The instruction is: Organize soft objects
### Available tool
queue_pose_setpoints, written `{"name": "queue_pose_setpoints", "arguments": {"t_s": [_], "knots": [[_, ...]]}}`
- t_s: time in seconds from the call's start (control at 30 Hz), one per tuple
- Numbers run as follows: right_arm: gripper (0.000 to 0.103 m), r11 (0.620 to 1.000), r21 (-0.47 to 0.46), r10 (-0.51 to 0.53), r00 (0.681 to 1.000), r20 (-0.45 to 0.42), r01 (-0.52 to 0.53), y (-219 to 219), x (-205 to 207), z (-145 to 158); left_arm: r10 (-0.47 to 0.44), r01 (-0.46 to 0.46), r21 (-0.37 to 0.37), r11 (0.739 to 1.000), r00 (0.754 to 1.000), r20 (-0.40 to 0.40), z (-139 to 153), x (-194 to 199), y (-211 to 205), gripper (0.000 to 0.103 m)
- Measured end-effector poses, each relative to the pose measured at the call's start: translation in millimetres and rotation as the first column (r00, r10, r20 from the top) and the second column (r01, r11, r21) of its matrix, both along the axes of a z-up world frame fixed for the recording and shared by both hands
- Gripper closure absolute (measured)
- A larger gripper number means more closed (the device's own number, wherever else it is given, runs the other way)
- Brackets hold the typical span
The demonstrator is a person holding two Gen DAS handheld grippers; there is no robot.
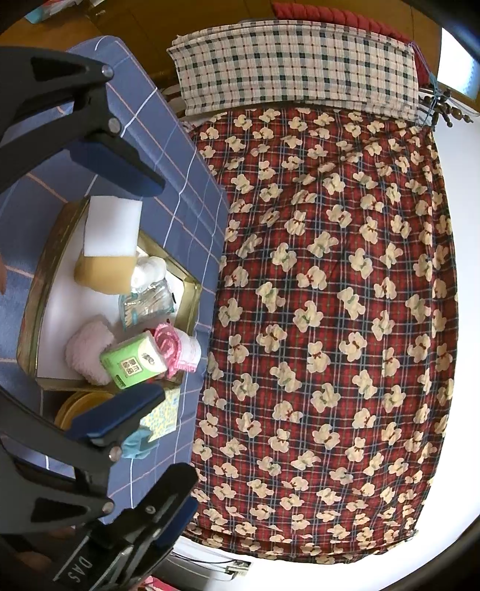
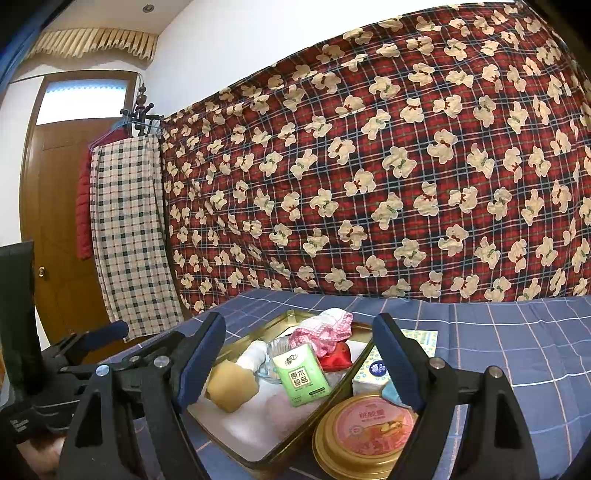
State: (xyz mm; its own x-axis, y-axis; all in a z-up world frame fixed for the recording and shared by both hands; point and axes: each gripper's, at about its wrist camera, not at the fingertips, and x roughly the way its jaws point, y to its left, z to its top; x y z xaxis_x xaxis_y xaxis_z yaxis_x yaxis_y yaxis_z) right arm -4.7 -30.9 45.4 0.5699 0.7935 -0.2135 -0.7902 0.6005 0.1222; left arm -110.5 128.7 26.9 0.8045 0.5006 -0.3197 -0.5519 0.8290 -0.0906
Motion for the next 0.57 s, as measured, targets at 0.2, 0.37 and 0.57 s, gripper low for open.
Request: {"name": "queue_pose_setpoints", "arguments": {"t_s": [0.2, 0.37, 0.57], "knots": [[0.019, 1.0, 0.0, -0.001, 1.0, -0.001, 0.001, -1.6, 0.7, 0.1, -0.007, 0.007, 0.001, 1.0, 1.0, -0.021, -2.0, 5.0, -1.3, 0.001], [0.019, 1.0, 0.002, 0.0, 1.0, -0.003, 0.0, -2.0, 1.2, -0.2, 0.0, 0.0, 0.003, 1.0, 0.999, -0.034, -5.1, 7.7, 0.4, 0.001], [0.019, 1.0, 0.002, 0.001, 1.0, -0.001, -0.001, -2.6, 1.6, -0.3, -0.01, 0.01, 0.015, 1.0, 0.999, -0.032, -5.4, 8.9, 0.7, 0.001]]}}
